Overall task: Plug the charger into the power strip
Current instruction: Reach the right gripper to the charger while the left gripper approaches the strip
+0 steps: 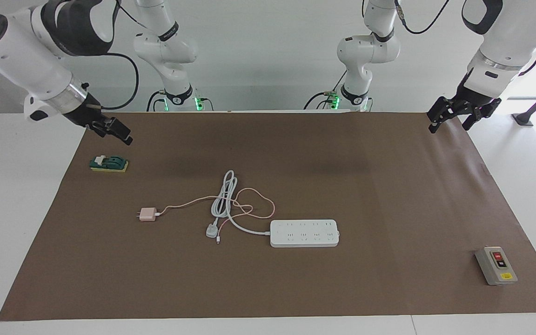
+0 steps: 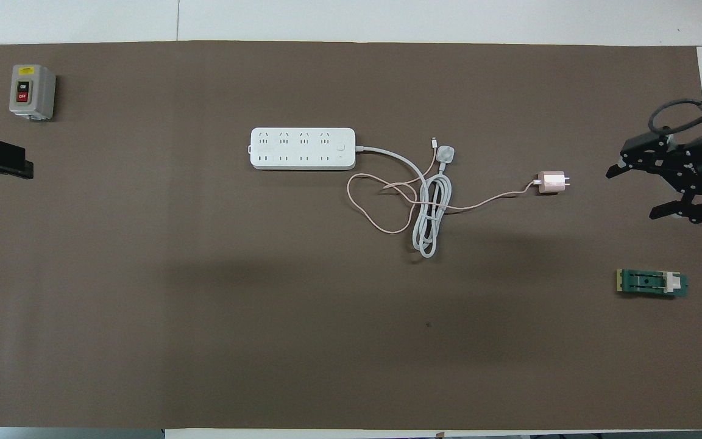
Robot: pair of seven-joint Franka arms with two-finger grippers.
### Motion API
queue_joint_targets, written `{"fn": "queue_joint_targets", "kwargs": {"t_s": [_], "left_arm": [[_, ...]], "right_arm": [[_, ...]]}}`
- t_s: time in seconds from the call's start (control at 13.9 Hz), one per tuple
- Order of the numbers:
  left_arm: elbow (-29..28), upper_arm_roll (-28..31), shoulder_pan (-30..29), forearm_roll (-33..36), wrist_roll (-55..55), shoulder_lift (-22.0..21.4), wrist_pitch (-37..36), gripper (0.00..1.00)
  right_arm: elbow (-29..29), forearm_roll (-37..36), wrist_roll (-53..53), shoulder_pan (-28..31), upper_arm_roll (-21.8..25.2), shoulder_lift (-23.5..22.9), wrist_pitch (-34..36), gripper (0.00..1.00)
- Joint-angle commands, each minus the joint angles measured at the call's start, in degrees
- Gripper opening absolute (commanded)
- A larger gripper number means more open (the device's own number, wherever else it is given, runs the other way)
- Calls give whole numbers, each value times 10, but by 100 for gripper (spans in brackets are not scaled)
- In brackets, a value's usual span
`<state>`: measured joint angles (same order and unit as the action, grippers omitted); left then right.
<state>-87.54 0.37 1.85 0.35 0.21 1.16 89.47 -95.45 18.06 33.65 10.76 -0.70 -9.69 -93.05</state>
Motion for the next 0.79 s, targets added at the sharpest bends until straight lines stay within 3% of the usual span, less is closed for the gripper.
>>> {"fn": "queue_joint_targets", "kwargs": {"t_s": [0.0, 0.07, 0.29, 0.57, 0.72], "left_arm": [[18, 8, -2, 2, 23, 9, -40, 100], [19, 8, -2, 1, 23, 9, -46, 100], [21, 6, 3, -17, 16, 27, -26, 100], [25, 2, 5, -113, 15, 47, -20, 100], [26, 0, 9, -206, 13, 72, -21, 100]], "right_arm": [[-6, 71, 122, 18, -4, -36, -54, 100], [-20, 96, 155, 18, -4, -38, -78, 100], [-14, 147, 155, 61, -4, -108, -91, 100], [-15, 248, 150, 60, -4, -174, -123, 100], [-14, 278, 150, 51, -4, -195, -124, 100]]}}
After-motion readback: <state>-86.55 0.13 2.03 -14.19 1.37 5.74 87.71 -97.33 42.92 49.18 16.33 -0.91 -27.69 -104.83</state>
